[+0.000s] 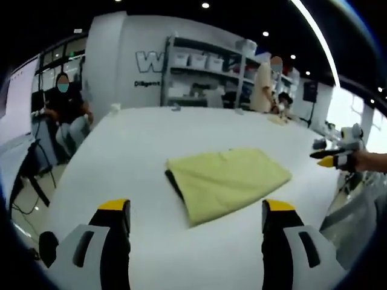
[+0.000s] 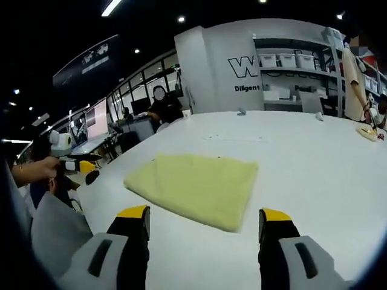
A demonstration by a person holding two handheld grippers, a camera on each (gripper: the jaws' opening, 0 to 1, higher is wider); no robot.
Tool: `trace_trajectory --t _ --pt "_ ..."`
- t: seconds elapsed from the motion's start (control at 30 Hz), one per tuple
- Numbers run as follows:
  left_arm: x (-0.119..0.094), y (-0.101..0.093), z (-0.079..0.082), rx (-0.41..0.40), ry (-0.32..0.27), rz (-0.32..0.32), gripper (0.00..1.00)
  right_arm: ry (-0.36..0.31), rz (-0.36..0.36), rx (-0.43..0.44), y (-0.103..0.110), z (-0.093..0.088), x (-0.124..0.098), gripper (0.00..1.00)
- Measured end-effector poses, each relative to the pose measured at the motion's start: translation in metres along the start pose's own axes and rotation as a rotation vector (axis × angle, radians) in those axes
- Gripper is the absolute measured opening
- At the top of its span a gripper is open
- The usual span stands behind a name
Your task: Fold the garment on the visible template until the final outline fits inside the template.
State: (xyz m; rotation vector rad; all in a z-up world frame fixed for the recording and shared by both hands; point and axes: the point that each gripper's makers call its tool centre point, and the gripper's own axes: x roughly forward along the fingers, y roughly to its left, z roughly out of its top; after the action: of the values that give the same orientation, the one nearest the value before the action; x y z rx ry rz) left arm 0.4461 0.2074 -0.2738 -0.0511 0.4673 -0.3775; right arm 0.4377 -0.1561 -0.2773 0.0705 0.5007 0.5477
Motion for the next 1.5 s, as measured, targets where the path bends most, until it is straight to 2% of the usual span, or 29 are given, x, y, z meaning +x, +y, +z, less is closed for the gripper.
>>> trace_trajectory --t 0.13,0.23,0.73,0.8,0.87,1.0,1.5 --pt "-0.0007 -0.0031 0.0061 0.018 -0.015 0.005 0.88 -0.018 0.009 0.013 0.0021 0.0052 0.0005 0.74" --pt "-0.0001 -0.0007 0.0046 0.018 -0.008 0.004 0.88 -0.019 0.005 0.008 0.0008 0.0054 0.0014 0.77" --pt "-0.0035 -0.0049 0.0050 0.018 0.001 0.009 0.88 -0.018 0.002 0.020 0.0001 0.0036 0.0023 0.75" --pt "-0.0026 0.0012 0.0024 0.016 0.004 0.013 0.88 -0.017 0.005 0.020 0.0005 0.0035 0.0026 0.75" --pt "-0.0044 -0.0025 0.0050 0.016 0.002 0.013 0.88 -0.015 0.008 0.019 0.0001 0.0029 0.0032 0.75" --pt "-0.0042 0.0040 0.0020 0.011 0.005 0.015 0.87 -0.008 0.009 0.019 0.0000 0.0014 0.0038 0.74" --pt "-0.0024 0.0016 -0.0017 0.011 0.027 0.006 0.86 0.006 0.003 0.031 -0.0012 -0.0032 0.0011 0.73"
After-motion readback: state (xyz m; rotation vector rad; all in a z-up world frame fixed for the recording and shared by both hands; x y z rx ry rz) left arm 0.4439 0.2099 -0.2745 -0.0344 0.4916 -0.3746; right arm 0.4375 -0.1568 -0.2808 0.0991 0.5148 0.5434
